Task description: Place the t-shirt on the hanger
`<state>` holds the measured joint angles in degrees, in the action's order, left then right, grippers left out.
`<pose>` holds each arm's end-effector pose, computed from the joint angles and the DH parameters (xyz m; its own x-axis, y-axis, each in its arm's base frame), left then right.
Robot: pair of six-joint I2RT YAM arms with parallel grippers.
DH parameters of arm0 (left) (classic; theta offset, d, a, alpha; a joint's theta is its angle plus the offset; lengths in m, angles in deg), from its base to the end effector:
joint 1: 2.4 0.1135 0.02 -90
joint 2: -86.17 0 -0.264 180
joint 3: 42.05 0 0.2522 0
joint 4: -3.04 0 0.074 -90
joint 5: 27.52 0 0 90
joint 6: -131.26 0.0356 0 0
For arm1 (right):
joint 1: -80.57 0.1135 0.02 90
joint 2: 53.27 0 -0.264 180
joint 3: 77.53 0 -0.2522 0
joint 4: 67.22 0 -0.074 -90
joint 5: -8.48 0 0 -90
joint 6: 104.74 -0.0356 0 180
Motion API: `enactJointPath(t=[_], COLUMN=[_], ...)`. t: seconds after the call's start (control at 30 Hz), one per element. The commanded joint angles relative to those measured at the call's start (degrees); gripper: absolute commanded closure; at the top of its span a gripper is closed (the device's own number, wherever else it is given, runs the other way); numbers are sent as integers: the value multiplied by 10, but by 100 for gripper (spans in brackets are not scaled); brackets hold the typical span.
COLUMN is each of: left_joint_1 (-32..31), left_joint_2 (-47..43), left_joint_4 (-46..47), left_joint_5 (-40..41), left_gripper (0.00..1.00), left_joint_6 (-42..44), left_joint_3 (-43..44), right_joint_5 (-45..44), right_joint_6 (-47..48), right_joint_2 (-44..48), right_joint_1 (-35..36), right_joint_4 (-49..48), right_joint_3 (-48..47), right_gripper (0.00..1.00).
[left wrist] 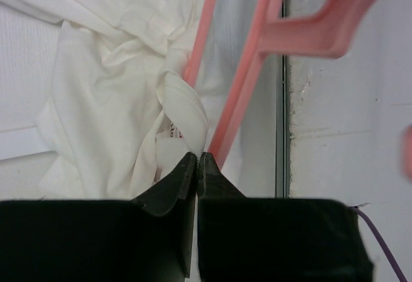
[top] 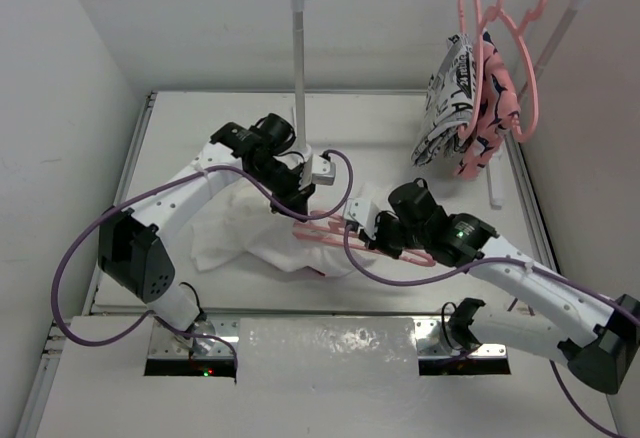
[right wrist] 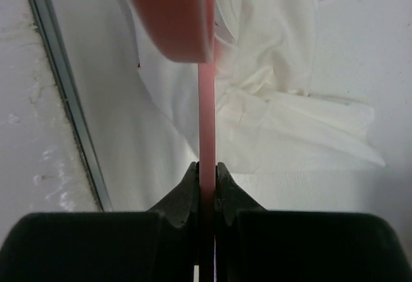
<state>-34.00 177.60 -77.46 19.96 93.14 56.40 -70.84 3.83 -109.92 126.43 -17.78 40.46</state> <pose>0.2475 -0.1805 0.3121 -0.0715 0.7248 -0.6853 0.9819 -0.0699 -0.1763 0.1375 0.1512 0.2818 -0.2051 -0.6608 -0.7220 -0.9107 0.3992 -0.1066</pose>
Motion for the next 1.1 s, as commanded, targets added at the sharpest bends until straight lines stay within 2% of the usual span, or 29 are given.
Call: enactJointPath(t=[0.0, 0.23, 0.27, 0.3, 0.37, 0.4, 0.43, 0.5, 0.57, 0.6, 0.7, 0.77, 0.8, 0.87, 0.9, 0.97, 1.03, 1.07], left_joint_1=[-11, -15, -14, -14, -8, 5, 16, 46, 101, 137, 192, 189, 165, 130, 90, 60, 60, 60], left_joint_2=[-7, 0, -2, -2, -3, -5, -5, -7, -2, 0, -6, -13, -15, -26, -29, -34, -18, -8], left_joint_4=[14, 13, 12, 7, -13, -19, -22, -31, -54, -69, -60, -62, -62, -38, -2, 41, 78, 77], left_joint_5=[-55, -42, -34, -15, 7, 29, 38, 42, 46, 63, 101, 120, 125, 128, 130, 120, 107, 119], left_gripper=[100, 100, 95, 80, 63, 42, 35, 32, 30, 28, 25, 21, 18, 14, 14, 14, 17, 28], left_joint_6=[-15, -14, -13, -9, 12, 24, 30, 45, 67, 91, 129, 159, 181, 172, 159, 147, 140, 146], left_joint_3=[34, 28, 19, 16, 15, 17, 20, 33, 72, 84, 93, 68, 58, 13, -2, -43, -51, -47], right_joint_5=[-5, -11, -14, -18, -22, -15, -11, -2, 1, 2, 7, 12, 12, 10, 10, 13, 15, 16], right_joint_6=[24, -46, -51, -56, -66, -70, -75, -80, -79, -78, -78, -82, -83, -82, -79, -79, -82, -83], right_joint_2=[-4, -43, -42, -42, -44, -48, -51, -55, -61, -64, -67, -62, -60, -55, -54, -51, -50, -49], right_joint_1=[1, 1, 1, 1, 1, 1, 1, 1, 1, 1, 1, 1, 1, 1, 1, 1, 1, 1], right_joint_4=[-164, -309, -327, -353, -381, -397, -403, -419, -424, -423, -421, -423, -424, -418, -417, -409, -400, -393], right_joint_3=[38, 111, 124, 150, 171, 186, 192, 200, 203, 201, 202, 208, 210, 211, 211, 207, 200, 194], right_gripper=[100, 100, 100, 100, 100, 100, 100, 100, 100, 100, 100, 100, 100, 100, 100, 100, 100, 100])
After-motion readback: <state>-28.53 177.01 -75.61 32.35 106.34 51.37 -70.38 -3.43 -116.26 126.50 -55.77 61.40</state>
